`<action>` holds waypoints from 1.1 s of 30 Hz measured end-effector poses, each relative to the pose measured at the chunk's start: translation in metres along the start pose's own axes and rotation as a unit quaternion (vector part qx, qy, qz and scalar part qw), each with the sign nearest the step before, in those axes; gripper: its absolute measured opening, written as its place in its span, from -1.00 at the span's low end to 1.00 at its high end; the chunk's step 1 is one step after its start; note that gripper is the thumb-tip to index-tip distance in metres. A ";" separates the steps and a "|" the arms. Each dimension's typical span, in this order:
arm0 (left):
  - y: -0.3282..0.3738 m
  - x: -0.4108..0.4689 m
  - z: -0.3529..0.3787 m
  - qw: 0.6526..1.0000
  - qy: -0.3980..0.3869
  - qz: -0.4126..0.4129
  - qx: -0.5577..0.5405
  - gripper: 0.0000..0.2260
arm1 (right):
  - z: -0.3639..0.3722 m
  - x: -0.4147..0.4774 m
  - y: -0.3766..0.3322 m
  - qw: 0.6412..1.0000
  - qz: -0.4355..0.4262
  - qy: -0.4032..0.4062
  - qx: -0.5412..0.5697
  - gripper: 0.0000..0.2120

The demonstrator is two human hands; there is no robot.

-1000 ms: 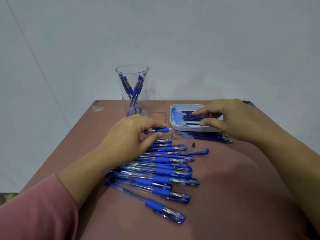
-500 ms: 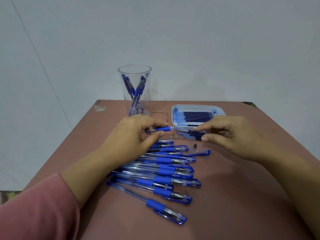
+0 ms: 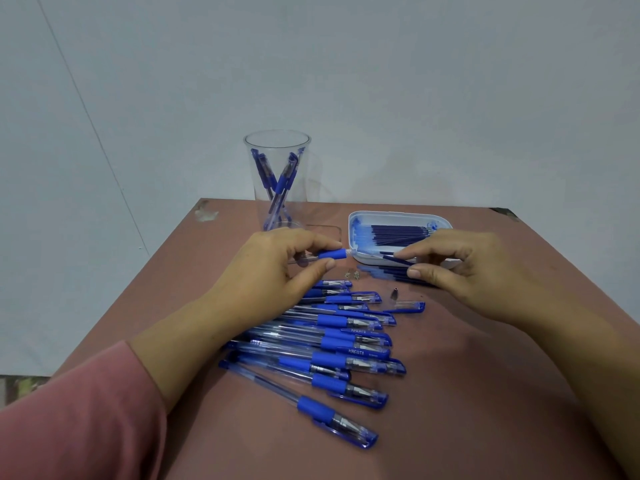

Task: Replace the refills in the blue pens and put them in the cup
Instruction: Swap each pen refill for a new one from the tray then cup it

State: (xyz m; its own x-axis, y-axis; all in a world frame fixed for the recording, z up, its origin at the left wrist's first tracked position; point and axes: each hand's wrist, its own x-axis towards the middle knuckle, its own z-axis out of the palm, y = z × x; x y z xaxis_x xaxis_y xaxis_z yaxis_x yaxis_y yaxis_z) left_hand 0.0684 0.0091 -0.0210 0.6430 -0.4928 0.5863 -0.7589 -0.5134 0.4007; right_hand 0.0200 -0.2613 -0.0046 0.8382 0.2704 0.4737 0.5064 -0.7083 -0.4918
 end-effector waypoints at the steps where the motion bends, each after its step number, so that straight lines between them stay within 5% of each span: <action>1: 0.000 0.000 0.000 1.000 0.002 -0.001 -0.002 -0.77 | 0.001 0.000 0.001 1.000 -0.004 -0.001 -0.004 -0.63; 11: -0.002 0.001 -0.001 0.999 -0.014 0.024 0.044 -0.77 | 0.004 0.002 0.007 0.995 -0.066 0.006 -0.069 -0.79; 21: 0.003 0.001 -0.001 0.996 -0.029 0.057 0.062 -0.73 | 0.017 0.004 0.002 0.995 -0.058 -0.032 -0.080 -0.68; 26: 0.005 0.001 -0.001 0.996 -0.027 0.053 0.068 -0.74 | 0.020 0.003 -0.004 0.997 -0.053 0.007 -0.058 -0.88; 33: 0.004 0.000 0.000 0.997 -0.025 0.046 0.055 -0.71 | 0.015 0.001 -0.009 0.998 -0.033 -0.003 -0.052 -0.70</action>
State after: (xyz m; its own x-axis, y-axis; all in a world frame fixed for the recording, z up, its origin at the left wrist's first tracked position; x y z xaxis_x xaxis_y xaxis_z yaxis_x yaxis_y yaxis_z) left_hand 0.0656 0.0075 -0.0193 0.5780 -0.5734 0.5806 -0.8002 -0.5379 0.2654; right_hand 0.0198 -0.2445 -0.0108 0.8057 0.3220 0.4972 0.5364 -0.7528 -0.3816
